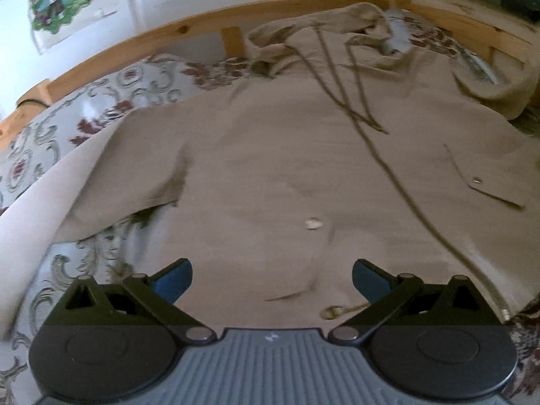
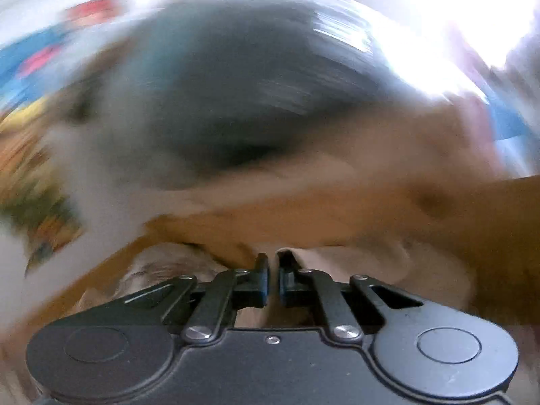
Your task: Fold large clothes
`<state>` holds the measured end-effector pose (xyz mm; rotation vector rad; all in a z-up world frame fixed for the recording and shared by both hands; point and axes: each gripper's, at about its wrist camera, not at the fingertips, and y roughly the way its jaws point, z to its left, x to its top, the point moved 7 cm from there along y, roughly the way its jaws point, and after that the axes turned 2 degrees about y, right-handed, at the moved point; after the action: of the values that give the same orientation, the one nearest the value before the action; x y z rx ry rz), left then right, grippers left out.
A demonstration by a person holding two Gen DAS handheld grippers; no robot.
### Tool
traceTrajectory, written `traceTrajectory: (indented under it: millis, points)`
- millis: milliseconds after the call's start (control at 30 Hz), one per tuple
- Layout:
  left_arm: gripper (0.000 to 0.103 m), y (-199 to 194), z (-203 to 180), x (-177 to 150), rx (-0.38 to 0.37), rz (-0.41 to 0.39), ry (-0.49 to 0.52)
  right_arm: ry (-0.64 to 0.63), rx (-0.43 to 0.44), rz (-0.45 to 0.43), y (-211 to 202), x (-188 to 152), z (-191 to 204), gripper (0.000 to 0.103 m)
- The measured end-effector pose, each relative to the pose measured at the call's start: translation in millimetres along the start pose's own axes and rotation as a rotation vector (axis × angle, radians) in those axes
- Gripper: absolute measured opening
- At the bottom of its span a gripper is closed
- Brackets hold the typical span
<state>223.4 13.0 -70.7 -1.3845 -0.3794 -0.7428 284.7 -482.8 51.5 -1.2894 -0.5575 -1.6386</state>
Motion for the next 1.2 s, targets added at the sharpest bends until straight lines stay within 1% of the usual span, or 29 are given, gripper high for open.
traceTrajectory:
  millis: [67,133,200,267,333,367,400,433,533,567,633,667,700,800,833,867,900,933,1000,1033,1067,1100,1133,1200]
  points:
    - [0.102,2,11,0,0.012,-0.002,-0.016,-0.205,0.14,-0.085,-7,4,59,0.005]
    - [0.102,4,22,-1,0.025,0.001,-0.037,-0.475,0.301,-0.168,-23,-12,129,0.004]
    - [0.103,7,34,-2,0.032,0.006,-0.058,-0.735,0.459,-0.213,-45,-47,186,0.004]
    - [0.102,9,45,-5,0.037,0.012,-0.075,-1.015,0.635,-0.24,-72,-103,231,0.004]
    - [0.102,10,56,-8,0.044,0.014,-0.088,-1.246,0.771,-0.238,-100,-162,254,0.004]
    - [0.102,10,62,-9,0.045,0.017,-0.095,-1.321,0.817,-0.223,-110,-187,258,0.004]
    - [0.102,10,68,-11,0.044,0.022,-0.101,-1.377,0.853,-0.185,-117,-210,260,0.004]
    - [0.102,10,73,-11,0.043,0.024,-0.103,-1.402,0.877,-0.138,-122,-228,259,0.004]
    - [0.102,9,87,-13,0.04,0.016,-0.101,-1.388,0.933,0.023,-129,-263,253,0.005]
    - [0.102,10,90,-12,0.032,0.011,-0.101,-1.381,0.947,0.044,-138,-271,251,0.01]
    - [0.102,14,93,-8,0.008,0.0,-0.103,-1.371,0.967,0.082,-144,-281,252,0.026]
    - [0.102,18,93,-3,-0.008,-0.007,-0.106,-1.352,0.978,0.11,-147,-283,250,0.043]
    - [0.102,22,92,2,-0.027,-0.017,-0.11,-1.327,0.985,0.144,-150,-282,246,0.057]
    - [0.102,37,84,22,-0.08,-0.044,-0.117,-1.229,1.019,0.26,-156,-283,246,0.066]
    - [0.102,43,81,28,-0.097,-0.049,-0.118,-1.202,1.024,0.285,-156,-283,245,0.069]
    - [0.102,50,75,36,-0.116,-0.055,-0.115,-1.164,1.021,0.313,-155,-280,241,0.075]
    - [0.102,56,71,43,-0.127,-0.06,-0.113,-1.113,1.008,0.348,-155,-279,240,0.079]
    - [0.102,62,65,49,-0.137,-0.063,-0.111,-1.039,0.988,0.402,-154,-275,237,0.08]
    - [0.102,74,52,64,-0.164,-0.07,-0.105,-0.862,0.928,0.551,-148,-269,229,0.082]
    - [0.102,79,46,70,-0.175,-0.073,-0.101,-0.751,0.884,0.639,-143,-268,221,0.082]
    - [0.102,83,40,76,-0.186,-0.077,-0.094,-0.657,0.86,0.7,-139,-267,213,0.082]
    - [0.102,87,33,80,-0.195,-0.08,-0.082,-0.568,0.83,0.745,-134,-266,205,0.082]
    - [0.102,91,28,82,-0.197,-0.079,-0.068,-0.499,0.795,0.764,-127,-263,196,0.082]
    - [0.102,99,18,84,-0.182,-0.061,-0.041,-0.4,0.748,0.766,-113,-256,183,0.079]
